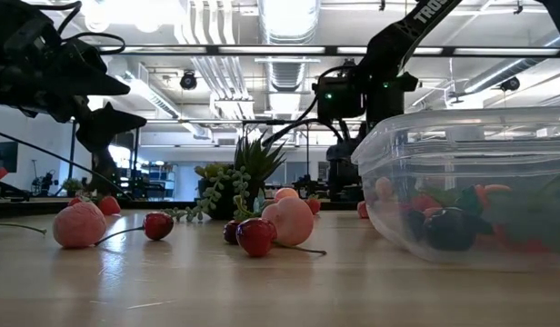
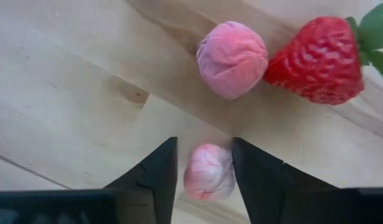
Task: Pick and placing Produce into tupperware
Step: Put the apricot into the bin, then put the strawberry into the bin
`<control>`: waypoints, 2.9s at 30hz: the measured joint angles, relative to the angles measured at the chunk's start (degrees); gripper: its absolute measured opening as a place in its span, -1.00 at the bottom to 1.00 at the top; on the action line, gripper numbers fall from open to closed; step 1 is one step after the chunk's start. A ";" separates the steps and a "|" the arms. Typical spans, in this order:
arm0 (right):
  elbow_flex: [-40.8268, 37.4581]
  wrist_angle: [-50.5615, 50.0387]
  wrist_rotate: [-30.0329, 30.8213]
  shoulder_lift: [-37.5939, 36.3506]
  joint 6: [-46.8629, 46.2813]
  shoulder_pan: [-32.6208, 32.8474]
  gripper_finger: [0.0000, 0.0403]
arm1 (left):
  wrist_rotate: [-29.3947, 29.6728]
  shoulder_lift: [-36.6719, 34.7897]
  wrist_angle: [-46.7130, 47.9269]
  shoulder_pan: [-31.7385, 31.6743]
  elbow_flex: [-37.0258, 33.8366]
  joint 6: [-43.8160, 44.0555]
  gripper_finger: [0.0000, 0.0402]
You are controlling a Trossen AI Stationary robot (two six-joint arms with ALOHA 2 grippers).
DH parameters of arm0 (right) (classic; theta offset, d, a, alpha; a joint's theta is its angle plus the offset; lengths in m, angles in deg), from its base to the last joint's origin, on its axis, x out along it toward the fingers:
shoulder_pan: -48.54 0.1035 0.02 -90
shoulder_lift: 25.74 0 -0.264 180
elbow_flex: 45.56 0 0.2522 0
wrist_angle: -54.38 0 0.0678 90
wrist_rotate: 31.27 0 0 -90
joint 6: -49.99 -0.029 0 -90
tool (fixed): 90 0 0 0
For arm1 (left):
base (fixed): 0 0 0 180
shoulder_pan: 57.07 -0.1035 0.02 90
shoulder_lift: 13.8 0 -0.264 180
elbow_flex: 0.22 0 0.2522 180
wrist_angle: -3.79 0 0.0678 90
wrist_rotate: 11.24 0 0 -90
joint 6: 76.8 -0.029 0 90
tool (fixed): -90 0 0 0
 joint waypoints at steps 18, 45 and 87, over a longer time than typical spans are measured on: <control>0.04 -3.66 -0.80 -0.05 -1.89 1.90 -0.47 | -0.01 0.00 0.00 -0.01 0.00 0.00 0.38; 7.97 -2.86 -14.96 -17.23 -22.61 27.18 -0.51 | -0.02 0.00 0.01 -0.01 0.00 0.00 0.38; 7.71 -12.27 0.92 -7.48 -19.51 -6.87 0.13 | -0.01 -0.02 -0.01 -0.02 0.00 0.01 0.38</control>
